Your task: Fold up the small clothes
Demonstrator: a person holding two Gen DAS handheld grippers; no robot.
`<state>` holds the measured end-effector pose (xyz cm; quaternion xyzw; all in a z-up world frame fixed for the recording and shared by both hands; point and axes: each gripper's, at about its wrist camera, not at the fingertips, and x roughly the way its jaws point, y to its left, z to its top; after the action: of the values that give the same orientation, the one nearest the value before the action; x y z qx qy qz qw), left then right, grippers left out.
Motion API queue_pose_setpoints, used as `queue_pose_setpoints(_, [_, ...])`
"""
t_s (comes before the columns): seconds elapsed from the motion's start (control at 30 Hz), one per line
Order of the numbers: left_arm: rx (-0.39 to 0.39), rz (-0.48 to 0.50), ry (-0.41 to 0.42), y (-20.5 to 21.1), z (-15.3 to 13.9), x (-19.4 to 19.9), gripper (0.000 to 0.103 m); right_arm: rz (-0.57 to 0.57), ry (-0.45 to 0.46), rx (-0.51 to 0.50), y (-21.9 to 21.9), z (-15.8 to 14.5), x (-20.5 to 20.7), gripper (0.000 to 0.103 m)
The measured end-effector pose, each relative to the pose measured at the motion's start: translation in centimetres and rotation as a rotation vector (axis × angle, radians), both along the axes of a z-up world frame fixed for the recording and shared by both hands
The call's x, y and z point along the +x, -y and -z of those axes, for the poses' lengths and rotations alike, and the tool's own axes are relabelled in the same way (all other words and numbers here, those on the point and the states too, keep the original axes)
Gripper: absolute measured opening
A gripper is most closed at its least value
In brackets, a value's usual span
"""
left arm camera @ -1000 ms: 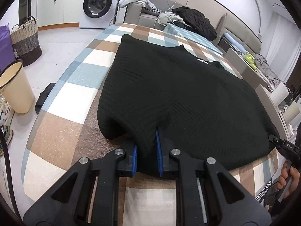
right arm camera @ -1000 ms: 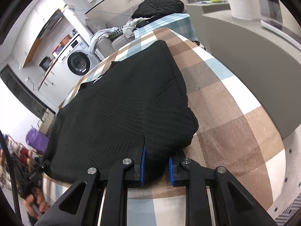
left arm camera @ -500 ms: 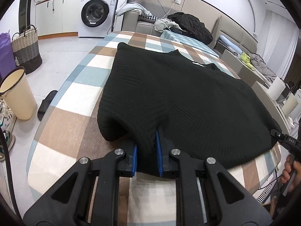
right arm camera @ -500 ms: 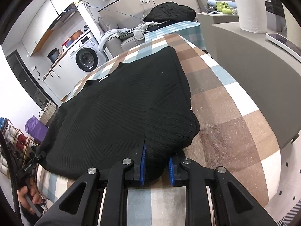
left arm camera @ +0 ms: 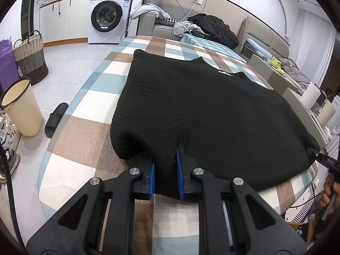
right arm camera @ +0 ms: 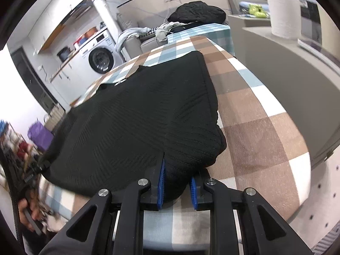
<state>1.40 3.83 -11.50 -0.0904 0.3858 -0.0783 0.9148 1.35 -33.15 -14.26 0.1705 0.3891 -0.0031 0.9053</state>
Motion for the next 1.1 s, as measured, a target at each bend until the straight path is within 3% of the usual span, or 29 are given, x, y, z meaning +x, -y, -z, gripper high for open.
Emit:
queue_pose_setpoints(0.07, [-0.003, 0.002, -0.007, 0.0, 0.1, 0.3, 0.016, 0.000, -0.013, 0.000, 0.1, -0.1, 0.1, 0.021])
queue_pose_setpoints(0.13, [-0.002, -0.017, -0.028, -0.3, 0.2, 0.7, 0.023, 0.017, -0.008, 0.026, 0.6, -0.2, -0.1, 0.032])
queue_pose_setpoints(0.2, [-0.011, -0.040, -0.040, -0.8, 0.4, 0.7, 0.040, 0.042, 0.027, 0.059, 1.6, -0.6, -0.7, 0.047])
queue_pose_setpoints(0.27, [-0.031, -0.063, -0.034, -1.5, 0.3, 0.7, 0.052, 0.060, 0.043, 0.085, 2.5, -0.8, -1.0, 0.048])
queue_pose_setpoints(0.53, [-0.068, -0.091, -0.039, -2.8, 0.8, 1.0, 0.053, 0.119, 0.058, 0.191, 4.7, 0.4, -0.6, 0.046])
queue_pose_setpoints(0.63, [-0.065, -0.105, -0.032, -3.1, 0.8, 0.8, 0.053, 0.108, 0.081, 0.170, 4.4, -0.2, -0.9, 0.021])
queue_pose_setpoints(0.7, [-0.077, -0.113, -0.009, -3.3, 0.4, 0.5, 0.053, 0.092, 0.125, 0.140, 4.0, -1.1, -1.7, 0.017])
queue_pose_setpoints(0.9, [-0.021, -0.161, 0.041, -4.5, -1.3, -0.3, 0.053, 0.126, 0.077, 0.090, 4.6, -1.3, -2.2, 0.020])
queue_pose_setpoints(0.97, [-0.026, -0.171, 0.033, -5.2, -1.3, -0.3, 0.054, 0.135, 0.073, 0.097, 5.0, -1.1, -2.5, 0.028])
queue_pose_setpoints(1.03, [-0.034, -0.162, -0.005, -5.6, -0.7, 0.4, 0.060, 0.142, 0.087, 0.120, 5.4, -1.0, -2.7, 0.043])
queue_pose_setpoints(1.1, [-0.038, -0.142, -0.028, -5.5, 0.0, 0.9, 0.061, 0.156, 0.094, 0.128, 5.9, -1.0, -2.8, 0.044])
